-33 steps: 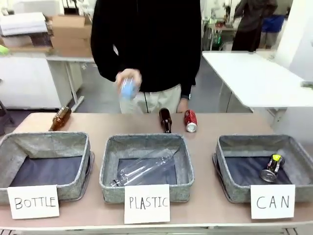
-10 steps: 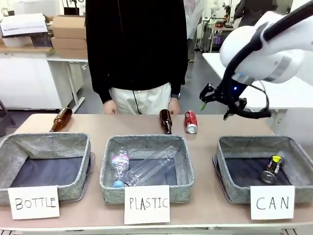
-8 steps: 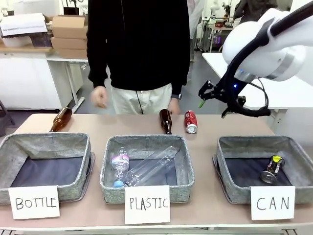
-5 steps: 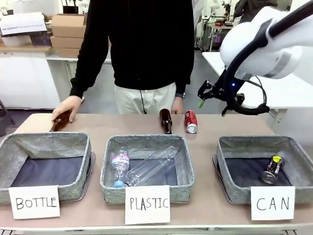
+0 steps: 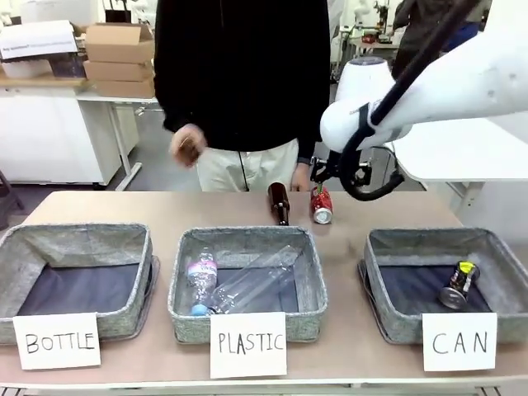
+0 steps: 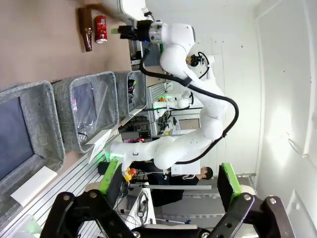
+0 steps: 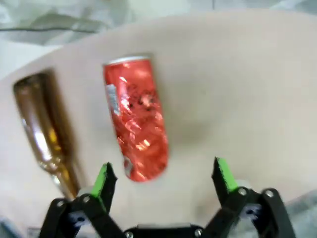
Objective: Sort the can waste into the basket.
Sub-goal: Pick up the can waste from the table and place it in the right Fabric basket.
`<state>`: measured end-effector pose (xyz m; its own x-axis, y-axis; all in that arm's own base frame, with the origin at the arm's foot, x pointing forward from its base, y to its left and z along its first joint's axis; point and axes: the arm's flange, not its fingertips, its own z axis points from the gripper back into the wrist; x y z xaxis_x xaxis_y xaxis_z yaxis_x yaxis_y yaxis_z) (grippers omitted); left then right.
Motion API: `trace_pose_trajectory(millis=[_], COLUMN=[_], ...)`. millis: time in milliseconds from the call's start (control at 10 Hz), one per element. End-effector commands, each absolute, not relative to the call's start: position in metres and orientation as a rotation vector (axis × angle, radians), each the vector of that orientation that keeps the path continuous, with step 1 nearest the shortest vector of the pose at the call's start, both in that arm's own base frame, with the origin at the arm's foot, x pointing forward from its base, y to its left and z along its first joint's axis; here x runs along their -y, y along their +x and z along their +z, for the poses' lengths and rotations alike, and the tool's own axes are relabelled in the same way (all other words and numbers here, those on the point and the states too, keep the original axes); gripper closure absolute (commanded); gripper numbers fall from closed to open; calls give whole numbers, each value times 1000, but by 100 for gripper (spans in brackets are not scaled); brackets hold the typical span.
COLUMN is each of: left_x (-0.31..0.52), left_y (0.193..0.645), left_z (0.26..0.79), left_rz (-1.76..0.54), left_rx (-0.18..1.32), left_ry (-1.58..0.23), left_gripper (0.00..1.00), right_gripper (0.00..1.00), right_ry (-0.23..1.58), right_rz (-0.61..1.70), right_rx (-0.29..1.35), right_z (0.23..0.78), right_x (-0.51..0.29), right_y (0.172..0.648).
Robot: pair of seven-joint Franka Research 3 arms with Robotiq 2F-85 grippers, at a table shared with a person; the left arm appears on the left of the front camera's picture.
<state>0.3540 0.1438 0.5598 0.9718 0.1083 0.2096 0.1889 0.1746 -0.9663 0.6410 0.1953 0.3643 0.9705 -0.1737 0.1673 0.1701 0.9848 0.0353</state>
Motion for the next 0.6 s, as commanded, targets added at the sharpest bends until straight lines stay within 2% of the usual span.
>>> trace_pose_trajectory(millis=[0, 100, 500], left_x=[-144, -144, -144], left_y=[350, 350, 350], left_z=[562, 562, 562], left_rz=[-59, -59, -59], left_rx=[239, 239, 239], left_ry=[-1401, -1401, -1401], left_gripper=[0, 0, 0], right_gripper=[0, 0, 0], right_ry=[87, 85, 94], right_rz=[-186, -171, -161], right_rx=[186, 127, 100], right_z=[360, 345, 306], right_x=[-206, -208, -204], right_y=[661, 668, 680])
